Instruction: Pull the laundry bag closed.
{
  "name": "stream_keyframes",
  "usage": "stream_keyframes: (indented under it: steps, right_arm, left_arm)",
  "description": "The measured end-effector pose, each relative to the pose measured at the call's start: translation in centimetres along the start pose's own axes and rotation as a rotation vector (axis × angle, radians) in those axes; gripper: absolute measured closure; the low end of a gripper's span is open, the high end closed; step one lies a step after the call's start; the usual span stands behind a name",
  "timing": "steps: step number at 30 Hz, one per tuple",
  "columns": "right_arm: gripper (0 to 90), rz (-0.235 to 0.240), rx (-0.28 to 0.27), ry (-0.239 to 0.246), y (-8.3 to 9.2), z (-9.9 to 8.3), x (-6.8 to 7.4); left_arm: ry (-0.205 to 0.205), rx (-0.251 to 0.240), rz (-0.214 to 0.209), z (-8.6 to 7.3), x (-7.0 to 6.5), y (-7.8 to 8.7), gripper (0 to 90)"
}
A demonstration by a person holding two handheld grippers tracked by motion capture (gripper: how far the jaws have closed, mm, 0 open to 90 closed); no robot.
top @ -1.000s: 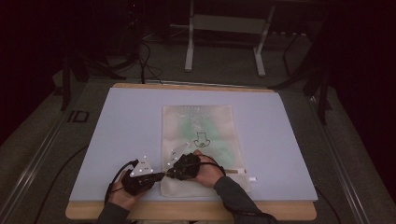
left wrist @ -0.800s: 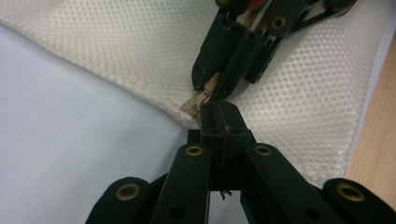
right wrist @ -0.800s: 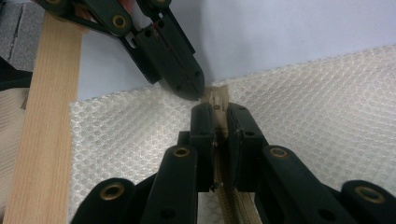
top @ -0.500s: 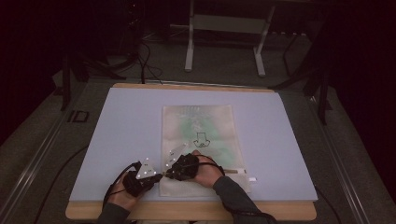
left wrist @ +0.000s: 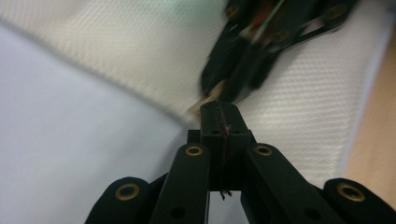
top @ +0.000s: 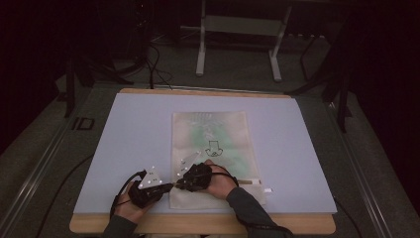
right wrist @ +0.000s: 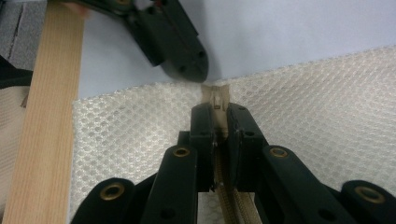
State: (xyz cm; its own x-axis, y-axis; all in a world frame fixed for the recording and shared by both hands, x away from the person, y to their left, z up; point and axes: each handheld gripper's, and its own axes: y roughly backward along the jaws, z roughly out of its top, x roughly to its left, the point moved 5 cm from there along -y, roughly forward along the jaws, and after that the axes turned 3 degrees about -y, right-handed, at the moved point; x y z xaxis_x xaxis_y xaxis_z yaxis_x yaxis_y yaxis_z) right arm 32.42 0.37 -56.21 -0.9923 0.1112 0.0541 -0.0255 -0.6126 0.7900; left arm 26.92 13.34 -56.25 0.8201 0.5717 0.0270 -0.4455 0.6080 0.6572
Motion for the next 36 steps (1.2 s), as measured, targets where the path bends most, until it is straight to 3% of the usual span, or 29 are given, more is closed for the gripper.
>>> stream_keyframes:
  steps: [3,6,12,26,36]
  right_arm:
    - [82.1,0.004,-0.006,-0.006,-0.1,0.1,0.0]
    - [82.1,0.005,-0.009,-0.012,-0.1,0.1,0.0]
    - [82.2,-0.009,0.011,0.017,0.0,0.1,0.2]
    - [82.5,-0.022,0.042,0.078,0.7,-0.5,0.5]
    - [82.3,-0.009,0.032,0.058,1.0,-0.9,0.4]
  left_arm:
    - [-0.031,0.041,-0.011,-0.2,-0.4,-0.7,89.3]
    - [-0.061,0.066,0.013,-0.1,-0.6,-1.1,89.4]
    - [-0.017,0.065,-0.008,-0.2,-0.4,-1.1,90.0]
    - [-0.013,0.076,0.007,-0.2,-0.5,-1.2,90.0]
    - [-0.014,0.067,0.017,-0.2,-0.6,-1.1,89.9]
